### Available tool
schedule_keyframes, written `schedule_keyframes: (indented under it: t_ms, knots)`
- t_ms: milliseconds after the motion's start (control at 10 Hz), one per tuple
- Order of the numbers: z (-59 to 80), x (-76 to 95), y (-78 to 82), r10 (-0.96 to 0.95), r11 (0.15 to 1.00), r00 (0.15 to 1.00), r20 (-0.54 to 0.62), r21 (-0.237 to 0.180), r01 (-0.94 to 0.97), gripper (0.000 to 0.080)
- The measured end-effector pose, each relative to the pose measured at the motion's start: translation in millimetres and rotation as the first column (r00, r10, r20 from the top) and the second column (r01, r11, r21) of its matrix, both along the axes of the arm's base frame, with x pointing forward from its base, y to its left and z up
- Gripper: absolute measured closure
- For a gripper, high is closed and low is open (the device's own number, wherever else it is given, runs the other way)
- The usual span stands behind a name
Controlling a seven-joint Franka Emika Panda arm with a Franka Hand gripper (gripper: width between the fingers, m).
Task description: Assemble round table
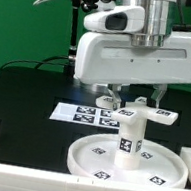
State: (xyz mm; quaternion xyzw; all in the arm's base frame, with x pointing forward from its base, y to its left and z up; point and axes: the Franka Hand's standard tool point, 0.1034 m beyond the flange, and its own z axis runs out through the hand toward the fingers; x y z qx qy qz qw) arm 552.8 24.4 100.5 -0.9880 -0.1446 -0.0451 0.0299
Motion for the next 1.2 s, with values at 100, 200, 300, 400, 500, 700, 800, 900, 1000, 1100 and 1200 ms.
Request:
schedule_keyframes:
  t_ms: [100,200,300,400,500,700,800,900,1000,1100,1200]
  knots:
    - [0.1,0.3,0.0,-0.056,0.998,0.998,-0.004,0.004,0.056,0.0357]
    - [0.2,0.4,0.1,-0.094,0.996,0.996,-0.007,0.007,0.094,0.0357]
    - [0.3,0.4,0.2,-0.117,0.993,0.993,-0.008,0.008,0.117,0.0356]
    - [-0.2,0.2,0.0,-0.115,0.993,0.993,-0.009,0.007,0.115,0.0356]
    - [0.9,0.1,0.1,-0.115,0.993,0.993,-0.01,0.008,0.115,0.0202]
    - [19.5,-1.2,1.5,-0.111,0.994,0.994,-0.022,0.017,0.112,0.0166]
    - [33.9,-2.7,2.2,-0.11,0.994,0.993,-0.04,0.026,0.111,0.0153]
    - [47.3,-0.9,2.8,-0.108,0.993,0.993,-0.045,0.033,0.11,0.0151]
    - [45.1,-0.4,2.3,-0.11,0.993,0.993,-0.037,0.031,0.111,0.0151]
    - [43.4,-1.0,2.2,-0.11,0.993,0.993,-0.041,0.03,0.111,0.0151]
    - [43.9,-0.6,2.3,-0.11,0.993,0.993,-0.039,0.031,0.111,0.0151]
